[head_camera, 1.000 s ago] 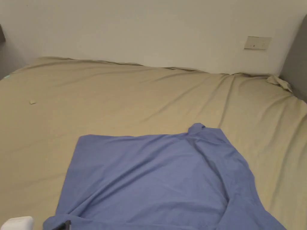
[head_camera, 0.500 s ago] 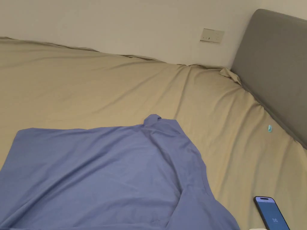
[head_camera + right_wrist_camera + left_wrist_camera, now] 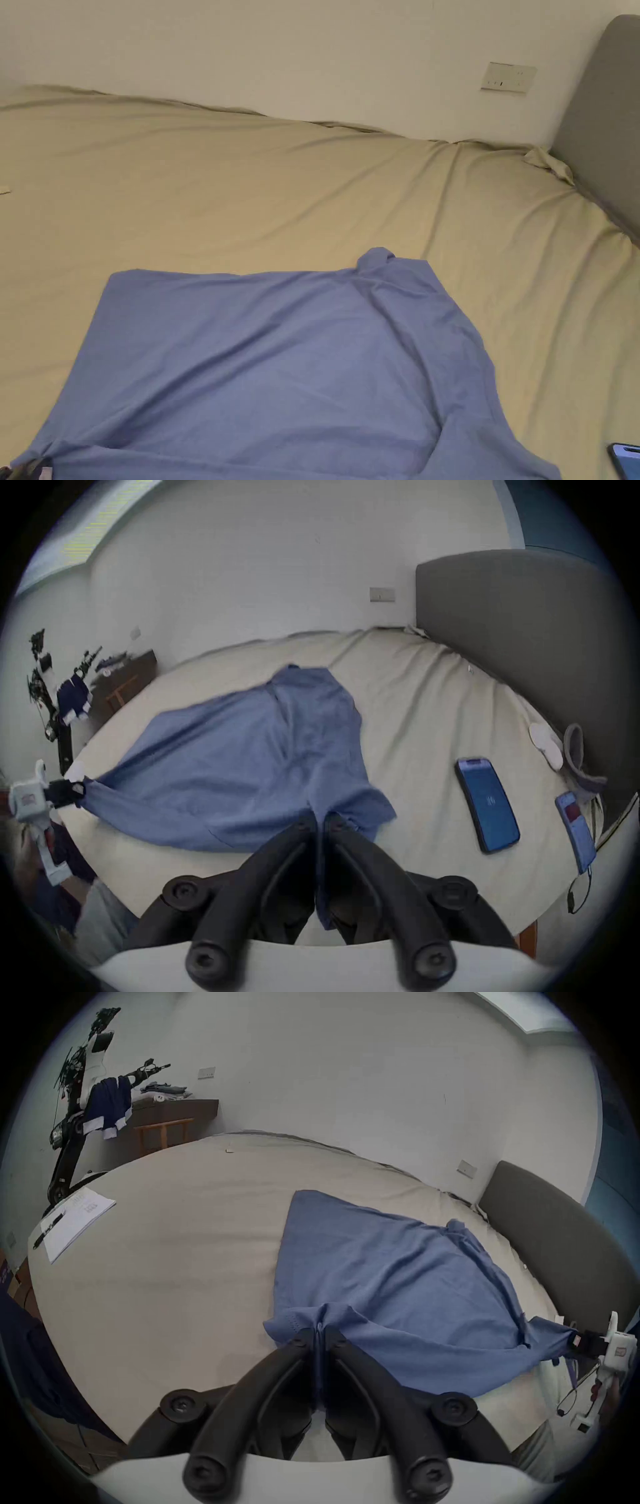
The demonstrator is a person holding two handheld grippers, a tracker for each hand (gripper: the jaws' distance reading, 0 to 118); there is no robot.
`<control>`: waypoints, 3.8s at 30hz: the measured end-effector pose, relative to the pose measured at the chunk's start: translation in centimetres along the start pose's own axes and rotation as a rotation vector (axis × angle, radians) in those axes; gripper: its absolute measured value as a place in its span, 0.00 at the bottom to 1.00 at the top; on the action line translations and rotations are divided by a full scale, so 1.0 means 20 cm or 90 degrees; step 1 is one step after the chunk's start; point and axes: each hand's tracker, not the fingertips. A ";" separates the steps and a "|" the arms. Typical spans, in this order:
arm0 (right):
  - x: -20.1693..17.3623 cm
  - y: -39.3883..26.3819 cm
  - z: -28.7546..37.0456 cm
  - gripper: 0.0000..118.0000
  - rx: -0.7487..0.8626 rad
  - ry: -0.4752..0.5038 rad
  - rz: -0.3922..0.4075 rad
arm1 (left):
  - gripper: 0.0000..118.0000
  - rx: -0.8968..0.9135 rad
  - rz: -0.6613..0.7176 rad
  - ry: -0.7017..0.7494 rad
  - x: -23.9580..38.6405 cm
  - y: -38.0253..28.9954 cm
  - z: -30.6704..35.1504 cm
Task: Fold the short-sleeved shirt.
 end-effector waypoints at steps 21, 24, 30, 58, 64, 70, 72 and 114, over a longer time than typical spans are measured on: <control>0.03 0.57 -1.07 0.76 -0.113 -0.043 0.057 | 0.44 -0.087 -0.032 0.064 -0.11 0.48 -0.65; 0.02 0.54 -0.89 0.79 -0.040 0.001 0.062 | 0.82 -0.049 -0.015 0.050 -0.15 0.50 -0.50; -0.09 0.35 -0.32 0.77 0.109 0.060 0.038 | 0.81 0.059 -0.081 0.085 -0.10 0.32 -0.01; 0.02 0.25 -0.48 0.05 -0.017 -0.024 0.003 | 0.62 -0.122 -0.131 0.117 -0.02 0.20 -0.77; 0.08 0.30 -0.81 0.62 -0.123 -0.006 0.041 | 0.63 -0.131 -0.130 0.110 0.03 0.23 -0.80; 0.09 0.33 -1.04 0.64 -0.203 -0.030 0.055 | 0.05 -0.113 -0.036 0.047 -0.02 0.26 -0.72; 0.07 0.33 -1.08 0.64 -0.231 -0.032 0.061 | 0.05 -0.119 -0.062 0.058 -0.01 0.27 -0.71; 0.26 -0.20 -0.11 0.03 -0.212 0.009 -0.084 | 0.04 -0.208 0.008 -0.071 -0.38 -0.22 0.08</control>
